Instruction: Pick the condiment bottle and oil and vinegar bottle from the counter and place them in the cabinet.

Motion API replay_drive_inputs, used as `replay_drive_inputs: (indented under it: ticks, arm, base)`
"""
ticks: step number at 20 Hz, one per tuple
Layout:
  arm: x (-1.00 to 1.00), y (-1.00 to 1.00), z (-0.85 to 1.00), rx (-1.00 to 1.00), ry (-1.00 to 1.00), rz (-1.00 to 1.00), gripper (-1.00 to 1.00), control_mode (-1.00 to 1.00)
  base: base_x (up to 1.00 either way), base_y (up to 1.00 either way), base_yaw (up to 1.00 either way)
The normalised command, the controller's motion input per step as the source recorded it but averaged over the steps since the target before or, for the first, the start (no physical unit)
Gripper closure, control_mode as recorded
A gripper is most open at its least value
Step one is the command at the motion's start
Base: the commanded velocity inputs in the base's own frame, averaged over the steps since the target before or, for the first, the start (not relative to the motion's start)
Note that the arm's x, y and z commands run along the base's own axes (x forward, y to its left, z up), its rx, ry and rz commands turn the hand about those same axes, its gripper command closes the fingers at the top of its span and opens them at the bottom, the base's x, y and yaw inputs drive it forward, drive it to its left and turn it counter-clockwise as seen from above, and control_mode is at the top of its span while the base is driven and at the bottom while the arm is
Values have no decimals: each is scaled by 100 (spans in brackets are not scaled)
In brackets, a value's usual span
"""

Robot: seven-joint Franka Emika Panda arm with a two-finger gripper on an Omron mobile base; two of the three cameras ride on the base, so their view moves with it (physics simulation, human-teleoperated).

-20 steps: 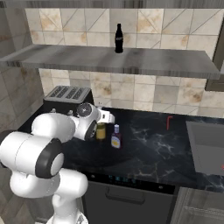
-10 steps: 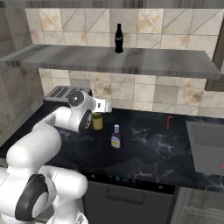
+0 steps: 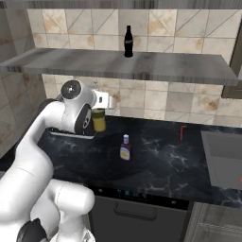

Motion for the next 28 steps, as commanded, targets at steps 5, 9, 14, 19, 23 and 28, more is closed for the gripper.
replay_drive_inputs:
  ticks: [5, 9, 14, 19, 23, 28]
  arm:
    - [-66, 9, 53, 0, 0, 10, 100, -100]
    - [-35, 14, 91, 0, -2, 8, 100, -100]
    - [-20, 19, 84, 1, -6, 4, 100, -100]
    - [-2, 26, 64, 3, -3, 0, 100, -100]
    - [-9, 18, 39, 8, -7, -7, 100, -100]
    - [-19, -4, 8, 13, -17, -18, 100, -100]
  base:
    - [0, 0, 0]
    - [0, 0, 0]
    - [0, 0, 0]
    - [0, 0, 0]
    - [0, 0, 0]
    - [0, 0, 0]
